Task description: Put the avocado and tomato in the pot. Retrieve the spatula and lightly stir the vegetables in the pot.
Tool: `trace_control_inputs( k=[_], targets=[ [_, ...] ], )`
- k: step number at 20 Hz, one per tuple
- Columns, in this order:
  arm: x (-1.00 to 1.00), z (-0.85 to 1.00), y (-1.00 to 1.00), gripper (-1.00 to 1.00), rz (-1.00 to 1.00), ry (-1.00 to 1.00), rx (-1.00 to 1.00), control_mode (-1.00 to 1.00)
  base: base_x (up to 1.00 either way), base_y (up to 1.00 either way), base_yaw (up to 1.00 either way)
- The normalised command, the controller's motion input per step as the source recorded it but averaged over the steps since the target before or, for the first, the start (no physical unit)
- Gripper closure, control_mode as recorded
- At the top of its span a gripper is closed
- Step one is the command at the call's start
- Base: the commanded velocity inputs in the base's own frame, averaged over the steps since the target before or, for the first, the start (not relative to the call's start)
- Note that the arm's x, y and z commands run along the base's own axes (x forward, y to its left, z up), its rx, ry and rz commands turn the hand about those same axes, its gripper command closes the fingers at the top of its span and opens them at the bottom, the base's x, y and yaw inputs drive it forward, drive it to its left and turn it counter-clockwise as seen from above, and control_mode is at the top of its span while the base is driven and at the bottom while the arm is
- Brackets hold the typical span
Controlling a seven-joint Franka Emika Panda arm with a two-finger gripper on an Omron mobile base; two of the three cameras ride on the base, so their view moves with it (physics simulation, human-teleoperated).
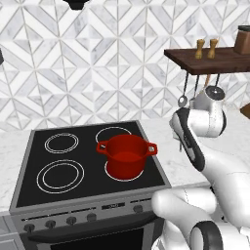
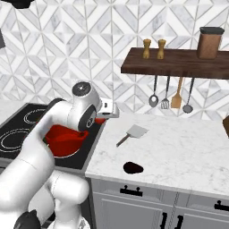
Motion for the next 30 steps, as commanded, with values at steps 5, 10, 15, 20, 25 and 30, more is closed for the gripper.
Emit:
trace_control_inputs(
  k=[5, 10, 15, 20, 25, 30],
  targets=[
    [0.00, 0.16, 1.00, 1.00, 0.11, 0.06, 0.00, -1.00, 0.00, 0.00, 0.00],
    [-0.02, -0.03, 1.00, 1.00, 0.13, 0.07, 0.00, -1.00, 0.00, 0.00, 0.00],
    [-0.01, -0.30, 1.00, 1.00, 0.10, 0.10, 0.00, -1.00, 0.00, 0.00, 0.00],
    [0.04, -0.49, 0.73, 1.00, 0.04, 0.10, 0.00, -1.00, 0.00, 0.00, 0.00],
    [0.30, -0.52, 0.18, 1.00, 0.00, 0.06, 0.00, -1.00, 0.00, 0.00, 0.00],
    [0.31, -0.48, 0.00, 1.00, -0.01, 0.08, 0.00, -1.00, 0.00, 0.00, 0.00]
  ],
)
